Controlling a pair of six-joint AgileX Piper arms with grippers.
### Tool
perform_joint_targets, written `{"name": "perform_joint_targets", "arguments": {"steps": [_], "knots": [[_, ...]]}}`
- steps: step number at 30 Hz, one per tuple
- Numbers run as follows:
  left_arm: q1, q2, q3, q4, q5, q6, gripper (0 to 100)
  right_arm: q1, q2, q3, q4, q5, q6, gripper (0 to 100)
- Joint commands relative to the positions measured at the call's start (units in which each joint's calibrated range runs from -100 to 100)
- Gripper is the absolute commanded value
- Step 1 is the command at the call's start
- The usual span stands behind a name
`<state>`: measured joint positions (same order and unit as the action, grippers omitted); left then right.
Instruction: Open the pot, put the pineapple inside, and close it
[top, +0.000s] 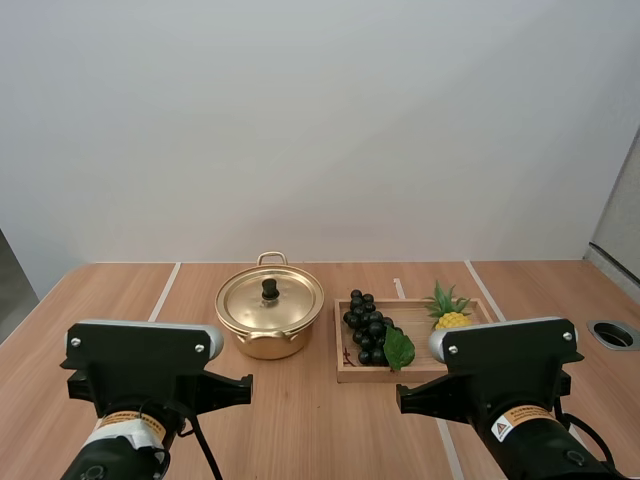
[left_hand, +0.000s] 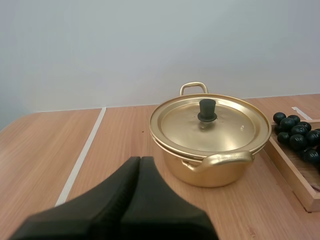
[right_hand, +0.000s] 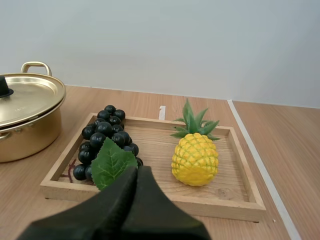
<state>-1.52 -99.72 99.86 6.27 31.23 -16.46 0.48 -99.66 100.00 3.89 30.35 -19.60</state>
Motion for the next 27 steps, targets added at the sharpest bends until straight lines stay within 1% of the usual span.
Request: {"name": "perform_joint_targets", "arguments": {"steps": [1, 18, 20, 22, 23, 25, 27], "knots": [[0.14, -0.3, 0.1, 0.0, -2.0, -0.7, 0, -0.2, -0.3, 0.0, 0.6, -1.2, -0.2, 0], [0.14, -0.3, 0.1, 0.0, -2.0, -0.7, 0, -0.2, -0.3, 0.0, 0.6, -1.2, -0.2, 0], [0.14, -0.3, 0.1, 0.0, -2.0, -0.6, 0, -0.2, -0.3, 0.0, 0.4, -2.7, -0.2, 0], [0.14, -0.3, 0.1, 0.2, -5.9, -0.6, 0, -0.2, -0.3, 0.0, -1.6, -8.1, -0.2, 0], [0.14, -0.3, 0.1, 1.4, -8.8, -0.5, 0, -0.2, -0.3, 0.0, -3.5, -12.7, -0.2, 0], [0.14, -0.3, 0.1, 4.6, -14.8, -0.5, 0, -0.2, -0.3, 0.0, -6.2, -25.5, -0.2, 0], [0.14, -0.3, 0.1, 8.2, -21.9, -0.5, 0, -0.2, -0.3, 0.0, -7.2, -41.6, -0.2, 0]]}}
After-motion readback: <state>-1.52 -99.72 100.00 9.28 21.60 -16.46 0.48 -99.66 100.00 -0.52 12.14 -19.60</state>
